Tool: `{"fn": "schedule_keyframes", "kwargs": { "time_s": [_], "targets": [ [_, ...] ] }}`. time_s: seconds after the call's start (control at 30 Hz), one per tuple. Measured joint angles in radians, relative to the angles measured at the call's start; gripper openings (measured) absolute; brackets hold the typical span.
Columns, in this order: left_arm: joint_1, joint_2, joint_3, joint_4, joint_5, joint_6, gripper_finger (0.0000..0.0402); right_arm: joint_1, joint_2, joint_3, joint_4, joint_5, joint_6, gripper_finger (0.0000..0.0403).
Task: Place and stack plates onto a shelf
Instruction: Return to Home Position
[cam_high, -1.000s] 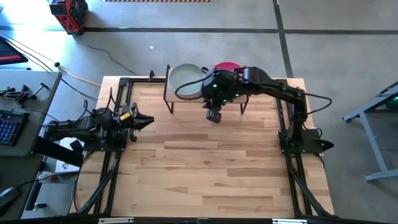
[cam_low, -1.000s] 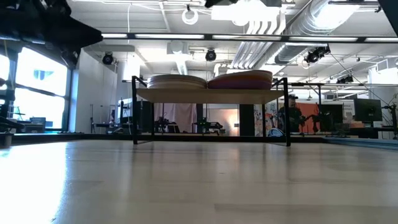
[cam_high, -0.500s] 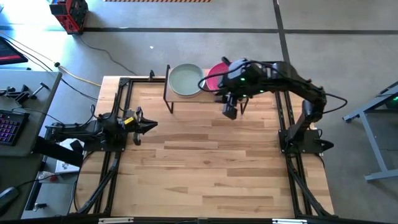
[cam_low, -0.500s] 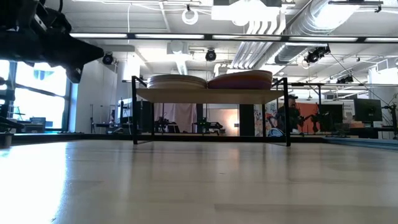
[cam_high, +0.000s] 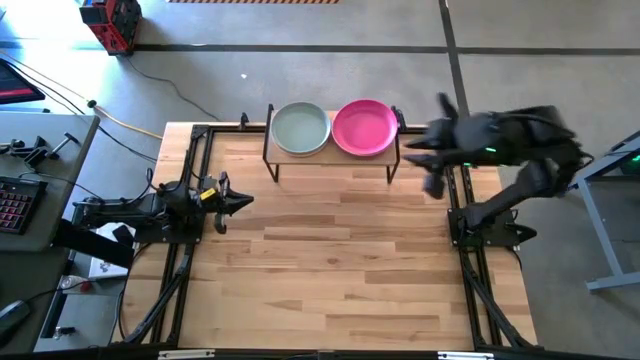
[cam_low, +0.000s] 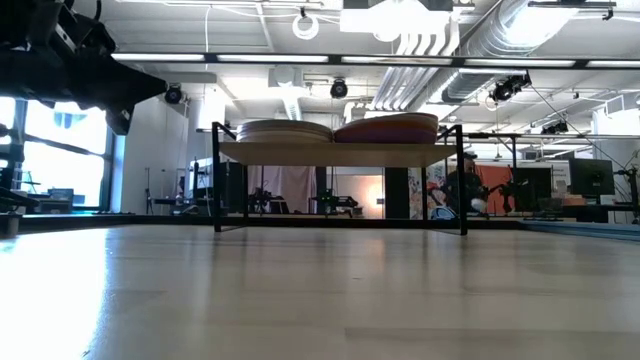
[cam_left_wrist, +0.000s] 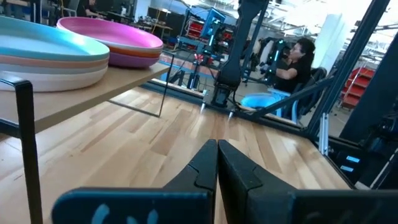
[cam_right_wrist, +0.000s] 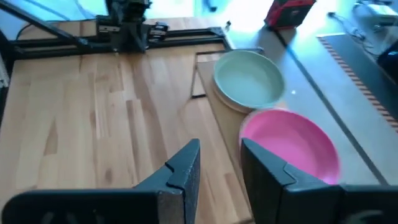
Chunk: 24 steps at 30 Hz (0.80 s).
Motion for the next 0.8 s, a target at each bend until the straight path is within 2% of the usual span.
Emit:
{"fn": "schedule_keyframes", "kwargs": {
  "time_s": [0.17,0.37,0.5,0.8],
  "targets": [
    [0.000,0.000,0.000,0.000,0.000,-0.002,0.0003,0.100,-0.239,-0.266,0.039,0.103,0.117,0.0094],
    [0.000,0.000,0.000,0.000,-0.001,-0.002,0.0003,0.188,-0.547,-0.688,0.272,0.106,0.147,0.0094],
    [0.000,0.000,0.000,0.000,-0.001,-0.002,0.0003,0.207,-0.730,-0.947,0.427,0.075,0.107,0.0094],
    [0.000,0.000,0.000,0.000,-0.002,-0.002,0.0003,0.209,-1.055,-1.429,0.825,-0.087,-0.007,0.0094]
  ]
}}
